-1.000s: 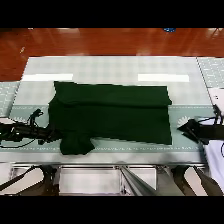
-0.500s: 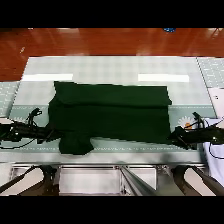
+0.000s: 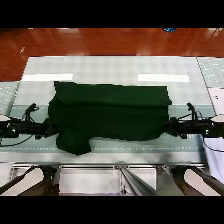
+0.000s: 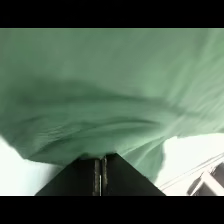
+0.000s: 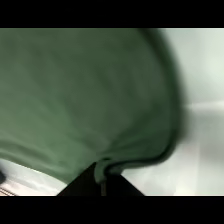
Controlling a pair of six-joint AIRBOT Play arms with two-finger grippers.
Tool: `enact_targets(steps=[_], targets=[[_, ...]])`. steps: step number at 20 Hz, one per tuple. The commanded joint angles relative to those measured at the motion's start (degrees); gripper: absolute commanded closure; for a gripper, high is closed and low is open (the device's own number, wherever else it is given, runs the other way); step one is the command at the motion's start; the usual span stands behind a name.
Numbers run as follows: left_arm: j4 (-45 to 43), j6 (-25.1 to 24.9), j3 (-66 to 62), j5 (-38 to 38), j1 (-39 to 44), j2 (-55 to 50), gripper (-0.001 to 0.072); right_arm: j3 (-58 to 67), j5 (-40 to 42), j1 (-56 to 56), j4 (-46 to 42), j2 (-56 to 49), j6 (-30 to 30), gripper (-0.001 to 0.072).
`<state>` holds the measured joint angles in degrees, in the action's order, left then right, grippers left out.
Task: Fold the shirts.
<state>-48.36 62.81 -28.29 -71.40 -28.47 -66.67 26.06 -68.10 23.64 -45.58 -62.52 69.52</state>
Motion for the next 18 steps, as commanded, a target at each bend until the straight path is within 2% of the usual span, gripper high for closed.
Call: enact_targets(steps=[1, 4, 9, 13, 18], targets=[[6.0, -0.6, -5.3, 0.2, 0.1, 1.2, 0.0687, 5.2, -2.8, 1.2, -0.1, 1.7, -1.2, 0.0694], [13.0, -0.1, -10.3, 5.0, 3.0, 1.0, 0.0687, 9.7, -0.4, 0.9, 1.2, 1.6, 0.1, 0.0694], [13.0, 3.4, -22.7, 11.6, 11.2, -8.8, 0.0687, 16.0, 9.2, -3.2, 3.4, -2.5, 0.9, 0.0694], [13.0, 7.8, -37.5, 10.3, 14.1, -22.7, 0.0687, 23.6, 10.5, -4.9, 5.5, -13.0, 0.9, 0.0694], [12.8, 9.9, -52.1, 5.4, 15.7, -35.3, 0.0687, 32.0, 10.7, -4.9, 8.9, -22.6, 0.9, 0.0694]])
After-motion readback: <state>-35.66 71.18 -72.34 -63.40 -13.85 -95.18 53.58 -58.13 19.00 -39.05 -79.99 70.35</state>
